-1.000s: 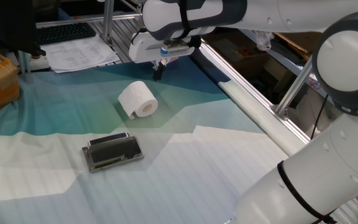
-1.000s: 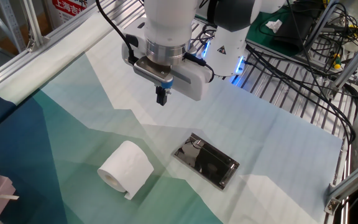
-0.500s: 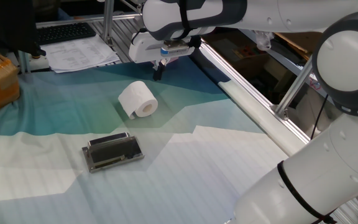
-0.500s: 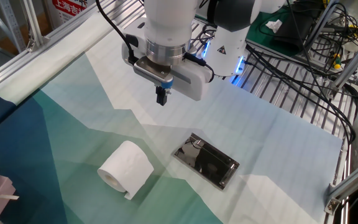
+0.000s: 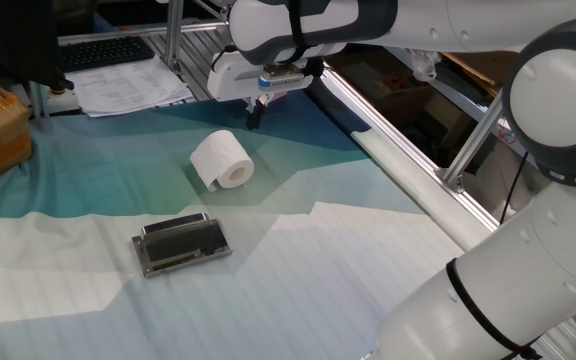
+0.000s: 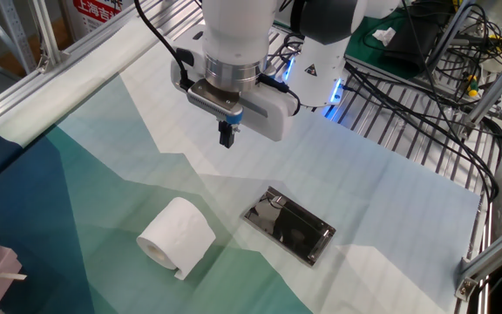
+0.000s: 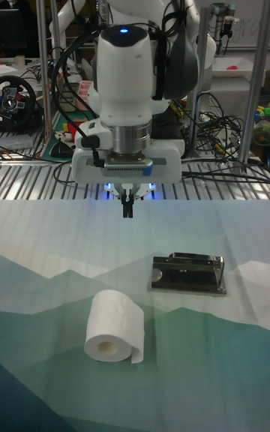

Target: Put the toilet paper on its holder

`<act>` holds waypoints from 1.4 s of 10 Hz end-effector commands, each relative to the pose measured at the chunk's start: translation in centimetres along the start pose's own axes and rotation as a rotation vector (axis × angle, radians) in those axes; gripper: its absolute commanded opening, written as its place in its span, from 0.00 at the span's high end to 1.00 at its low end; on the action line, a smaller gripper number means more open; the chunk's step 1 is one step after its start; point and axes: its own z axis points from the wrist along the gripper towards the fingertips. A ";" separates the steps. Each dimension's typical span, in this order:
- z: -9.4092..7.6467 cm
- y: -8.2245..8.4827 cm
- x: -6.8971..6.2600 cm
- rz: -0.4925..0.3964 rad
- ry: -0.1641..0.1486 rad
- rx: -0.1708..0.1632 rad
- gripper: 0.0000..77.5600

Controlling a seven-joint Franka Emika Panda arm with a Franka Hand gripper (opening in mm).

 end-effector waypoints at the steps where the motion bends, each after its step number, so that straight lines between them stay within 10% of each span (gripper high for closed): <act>1: 0.0 0.0 0.0 0.299 0.036 -0.109 1.00; 7: 0.0 0.0 -0.1 0.296 0.034 -0.073 1.00; 14: 0.1 -0.1 -3.3 0.249 0.022 -0.062 1.00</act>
